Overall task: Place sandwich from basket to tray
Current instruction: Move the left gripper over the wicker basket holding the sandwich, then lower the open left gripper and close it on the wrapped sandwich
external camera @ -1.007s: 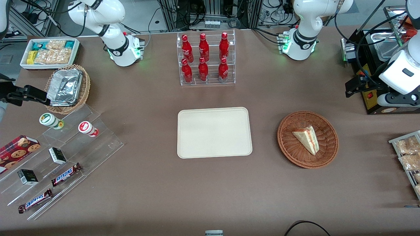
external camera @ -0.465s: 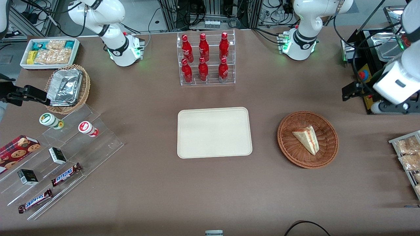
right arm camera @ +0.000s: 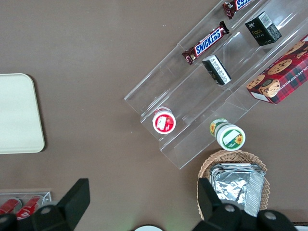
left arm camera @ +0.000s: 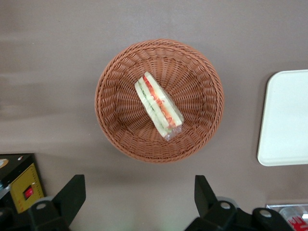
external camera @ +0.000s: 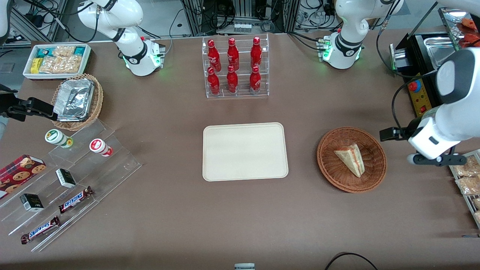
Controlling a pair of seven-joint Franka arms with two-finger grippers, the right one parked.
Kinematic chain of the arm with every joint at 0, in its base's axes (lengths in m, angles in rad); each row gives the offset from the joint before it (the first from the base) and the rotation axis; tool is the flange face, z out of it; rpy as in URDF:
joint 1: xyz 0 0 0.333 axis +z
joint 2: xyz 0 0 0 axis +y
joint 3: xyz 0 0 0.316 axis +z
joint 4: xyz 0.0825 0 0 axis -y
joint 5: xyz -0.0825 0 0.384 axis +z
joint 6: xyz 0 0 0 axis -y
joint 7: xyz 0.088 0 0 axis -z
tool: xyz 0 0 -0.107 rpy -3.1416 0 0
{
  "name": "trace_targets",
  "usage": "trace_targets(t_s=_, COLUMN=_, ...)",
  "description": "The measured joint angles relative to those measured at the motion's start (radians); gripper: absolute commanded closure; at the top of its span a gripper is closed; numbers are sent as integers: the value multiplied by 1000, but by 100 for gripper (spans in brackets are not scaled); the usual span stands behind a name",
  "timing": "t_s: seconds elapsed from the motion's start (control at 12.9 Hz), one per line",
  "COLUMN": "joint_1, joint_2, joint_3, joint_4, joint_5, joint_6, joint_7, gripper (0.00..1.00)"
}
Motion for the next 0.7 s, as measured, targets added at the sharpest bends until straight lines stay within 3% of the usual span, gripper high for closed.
trace_targets(t_s=0.23, joint_1=0, joint_2=23, joint_3=0, joint_4=-34, joint_5=0, joint_6=58, joint_7=-38, gripper=0)
trace_targets(t_s=0.7, joint_1=-1, joint_2=2, joint_3=-4, joint_4=-236, joint_5=0, joint_6=281, joint_7=-154, gripper=0)
